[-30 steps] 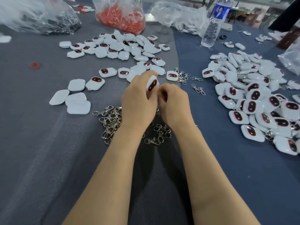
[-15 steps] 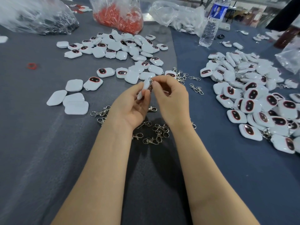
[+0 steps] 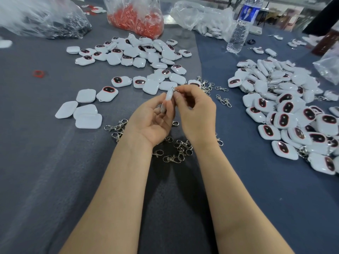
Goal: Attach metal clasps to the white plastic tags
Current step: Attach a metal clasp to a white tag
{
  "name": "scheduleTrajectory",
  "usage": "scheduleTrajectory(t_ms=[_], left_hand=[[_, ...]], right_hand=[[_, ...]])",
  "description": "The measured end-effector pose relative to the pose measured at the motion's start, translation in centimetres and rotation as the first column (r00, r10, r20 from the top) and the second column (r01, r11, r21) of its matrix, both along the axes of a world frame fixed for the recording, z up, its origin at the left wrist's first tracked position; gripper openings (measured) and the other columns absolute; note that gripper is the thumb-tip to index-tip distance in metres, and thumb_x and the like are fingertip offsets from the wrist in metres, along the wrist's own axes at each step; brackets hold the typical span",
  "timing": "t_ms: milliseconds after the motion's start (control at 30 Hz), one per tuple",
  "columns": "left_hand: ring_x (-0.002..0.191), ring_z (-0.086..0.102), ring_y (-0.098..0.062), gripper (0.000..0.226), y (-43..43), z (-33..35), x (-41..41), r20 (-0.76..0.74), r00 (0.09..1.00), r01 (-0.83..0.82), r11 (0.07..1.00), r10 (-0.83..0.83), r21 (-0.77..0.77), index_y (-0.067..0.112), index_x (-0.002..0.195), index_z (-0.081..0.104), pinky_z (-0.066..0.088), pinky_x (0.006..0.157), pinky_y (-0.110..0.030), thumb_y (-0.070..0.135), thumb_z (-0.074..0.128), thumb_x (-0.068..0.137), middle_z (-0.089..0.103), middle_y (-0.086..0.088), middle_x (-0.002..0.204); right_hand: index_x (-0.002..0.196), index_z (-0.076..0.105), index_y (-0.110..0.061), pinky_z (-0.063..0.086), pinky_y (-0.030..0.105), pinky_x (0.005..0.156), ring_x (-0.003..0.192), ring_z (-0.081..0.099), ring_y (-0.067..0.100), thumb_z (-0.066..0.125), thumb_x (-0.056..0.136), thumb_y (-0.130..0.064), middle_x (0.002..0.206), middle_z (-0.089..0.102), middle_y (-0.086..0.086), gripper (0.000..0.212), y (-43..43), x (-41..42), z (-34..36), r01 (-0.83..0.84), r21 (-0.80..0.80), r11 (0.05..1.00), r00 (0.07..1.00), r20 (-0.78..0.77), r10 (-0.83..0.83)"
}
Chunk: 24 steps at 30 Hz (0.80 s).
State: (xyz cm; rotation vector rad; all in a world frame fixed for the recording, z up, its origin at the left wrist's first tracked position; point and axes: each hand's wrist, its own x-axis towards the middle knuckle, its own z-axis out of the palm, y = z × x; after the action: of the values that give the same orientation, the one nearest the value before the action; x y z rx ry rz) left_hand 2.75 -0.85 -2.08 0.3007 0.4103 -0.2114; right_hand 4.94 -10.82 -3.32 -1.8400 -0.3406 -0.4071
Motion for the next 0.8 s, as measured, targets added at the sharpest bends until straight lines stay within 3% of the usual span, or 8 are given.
scheduleTrajectory(t_ms=[100,200,333,433,533,633,733,800], left_hand=[[0.059,0.058,-0.008,0.021,-0.1,0.0,0.0,-0.012,1.0,-0.028,0.997,0.029,0.078,-0.005,0.104,0.06,0.048,0.042,-0.014,0.01,0.06,0.089,0.062,-0.011,0.082],[0.053,0.055,-0.003,0.005,-0.6,0.0,0.1,0.05,0.981,-0.19,0.868,0.189,0.459,0.007,0.09,0.062,0.049,0.046,-0.014,0.011,0.06,0.091,0.059,-0.001,0.067],[0.06,0.058,-0.004,0.014,-0.9,0.0,-0.1,0.425,0.883,-0.454,0.128,0.202,0.882,0.022,0.096,0.058,0.057,0.063,-0.031,0.01,0.059,0.089,0.059,0.01,0.077],[0.073,0.059,-0.012,0.018,-1.3,-0.1,-0.4,0.519,0.852,-0.51,-0.119,0.068,0.852,0.023,0.102,0.057,0.056,0.074,-0.043,0.012,0.059,0.088,0.057,0.016,0.078],[0.078,0.063,-0.017,0.015,-1.2,-0.3,-0.1,0.486,0.867,-0.48,-0.08,0.11,0.874,0.021,0.102,0.057,0.055,0.076,-0.044,0.014,0.058,0.089,0.061,0.01,0.083],[0.06,0.061,-0.006,0.016,-1.0,-0.4,0.2,0.354,0.914,-0.384,0.133,0.2,0.914,0.016,0.106,0.059,0.057,0.065,-0.03,0.014,0.055,0.091,0.062,0.001,0.085],[0.054,0.06,0.0,0.014,-1.9,-0.2,0.2,0.269,0.953,-0.298,0.263,0.141,0.918,0.019,0.104,0.06,0.054,0.054,-0.021,0.015,0.051,0.094,0.062,0.001,0.085],[0.081,0.068,-0.016,0.018,-3.0,0.1,0.3,0.267,0.962,-0.272,0.233,0.053,0.934,0.017,0.109,0.062,0.058,0.072,-0.033,0.017,0.052,0.094,0.066,-0.005,0.098]], right_hand=[[0.09,0.066,-0.011,0.043,0.01,0.07,0.078,0.057,0.006,0.059,0.091,-0.009,0.084,0.063,-0.003,0.008,-0.1,0.0,-0.1,0.045,-0.062,0.997,0.997,0.069,-0.041],[0.085,0.064,-0.007,0.038,0.014,0.066,0.073,0.05,0.01,0.057,0.091,-0.006,0.079,0.058,-0.002,0.009,-0.3,0.1,-0.2,0.085,-0.187,0.979,0.988,0.145,-0.059],[0.08,0.06,-0.006,0.036,0.029,0.064,0.067,0.041,0.015,0.054,0.092,-0.008,0.073,0.052,0.0,0.014,-0.3,0.5,-0.5,0.059,-0.311,0.948,0.994,0.11,-0.025],[0.081,0.059,-0.007,0.037,0.028,0.064,0.068,0.043,0.017,0.052,0.093,-0.009,0.076,0.055,0.003,0.014,-0.3,0.5,-0.7,0.049,-0.33,0.943,0.997,0.072,-0.026],[0.097,0.063,-0.012,0.039,0.016,0.074,0.083,0.052,0.011,0.051,0.094,-0.01,0.094,0.061,0.001,0.013,-0.4,0.5,-0.6,0.05,-0.243,0.969,0.997,-0.044,-0.062],[0.123,0.057,-0.016,0.038,0.012,0.088,0.104,0.053,0.005,0.044,0.095,-0.008,0.118,0.059,-0.005,0.032,-0.6,0.8,0.0,-0.005,-0.114,0.993,0.973,-0.23,-0.021],[0.116,0.064,-0.017,0.041,0.014,0.076,0.09,0.057,0.001,0.048,0.096,-0.019,0.1,0.063,-0.01,0.025,-1.1,0.8,0.9,-0.047,-0.06,0.997,0.959,-0.281,0.028],[0.107,0.067,-0.018,0.045,0.02,0.074,0.084,0.06,0.005,0.052,0.095,-0.026,0.092,0.066,-0.008,0.021,-1.9,0.7,1.3,-0.058,-0.11,0.992,0.955,-0.295,0.023]])
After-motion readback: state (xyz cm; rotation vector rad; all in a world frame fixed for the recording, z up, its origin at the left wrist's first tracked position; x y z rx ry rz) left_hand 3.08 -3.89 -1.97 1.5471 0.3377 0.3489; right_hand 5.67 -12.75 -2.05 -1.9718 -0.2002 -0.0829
